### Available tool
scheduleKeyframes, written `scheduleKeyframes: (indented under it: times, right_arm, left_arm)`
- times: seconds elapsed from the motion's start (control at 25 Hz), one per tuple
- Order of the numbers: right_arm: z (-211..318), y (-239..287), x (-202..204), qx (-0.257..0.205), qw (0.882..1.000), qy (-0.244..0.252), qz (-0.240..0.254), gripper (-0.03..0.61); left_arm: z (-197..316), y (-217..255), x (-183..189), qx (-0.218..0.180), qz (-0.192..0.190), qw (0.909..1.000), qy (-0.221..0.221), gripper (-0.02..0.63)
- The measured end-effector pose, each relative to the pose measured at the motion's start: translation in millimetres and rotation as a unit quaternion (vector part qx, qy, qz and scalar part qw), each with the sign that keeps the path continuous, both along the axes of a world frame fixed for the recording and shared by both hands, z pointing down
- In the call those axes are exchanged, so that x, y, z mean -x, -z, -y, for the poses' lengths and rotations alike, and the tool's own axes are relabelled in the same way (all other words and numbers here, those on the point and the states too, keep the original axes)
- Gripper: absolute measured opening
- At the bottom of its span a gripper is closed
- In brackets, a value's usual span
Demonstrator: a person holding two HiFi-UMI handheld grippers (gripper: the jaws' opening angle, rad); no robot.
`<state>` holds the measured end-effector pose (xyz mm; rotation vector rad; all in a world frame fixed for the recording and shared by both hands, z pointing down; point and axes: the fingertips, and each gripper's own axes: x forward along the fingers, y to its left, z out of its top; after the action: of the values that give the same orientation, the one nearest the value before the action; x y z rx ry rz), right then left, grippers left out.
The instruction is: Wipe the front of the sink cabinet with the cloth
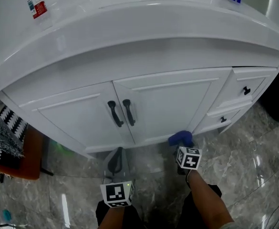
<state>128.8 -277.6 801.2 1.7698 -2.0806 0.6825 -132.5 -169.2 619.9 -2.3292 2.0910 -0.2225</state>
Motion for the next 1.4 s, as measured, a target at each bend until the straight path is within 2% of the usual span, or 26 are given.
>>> scheduleKeyframes:
  times: [0.12,0.16,0.24,0.44,0.68,0.88,0.96,1.08,1.24,1.4]
  right_arm:
    - [-1,9,10,-0.005,1.0,0.005,0.02,0.063]
    - [-1,17,14,-0.019,1.0,0.009,0.02,0.063]
    - [0,42,24,-0.076,0.997,0.025,0.003,0.063]
    - [-8,121,49,-0.228,0.971,0.064,-0.041,0.063]
    - [-8,225,50,-0.328,0.942,0.074,-0.01,0.063]
    - [-7,325,37,-0.362,0.93,0.067,0.018,0.063]
    - [-5,359,30,-0.365,0.929,0.061,0.018,0.063]
    - [-9,381,30,-0.344,0.936,0.063,0.025,0.063]
    - [-23,421,51,-0.381,0.92,0.092,-0.016,0.063]
    - [-22,441,77,-0.379,0.919,0.105,-0.028,0.064]
  left_arm:
    - [-3,2,-1,-0.006,0.01,0.9999,-0.002,0.01]
    - [-3,2,-1,-0.006,0.012,0.9999,-0.002,0.011]
    - [-3,1,0,-0.003,0.015,0.9999,-0.001,0.011]
    - [-5,-1,1,0.004,0.005,1.0,-0.003,0.01]
    - [-6,3,-4,-0.006,0.002,0.9999,-0.016,0.01]
    - [-4,7,-5,-0.013,0.0,0.9997,-0.021,0.011]
    - [-4,8,-4,-0.013,0.005,0.9997,-0.022,0.01]
    - [-6,6,0,-0.006,0.004,0.9998,-0.018,0.01]
    - [-5,4,7,-0.009,-0.001,0.9999,-0.009,0.01]
    - [-5,8,6,-0.016,-0.001,0.9998,-0.011,0.011]
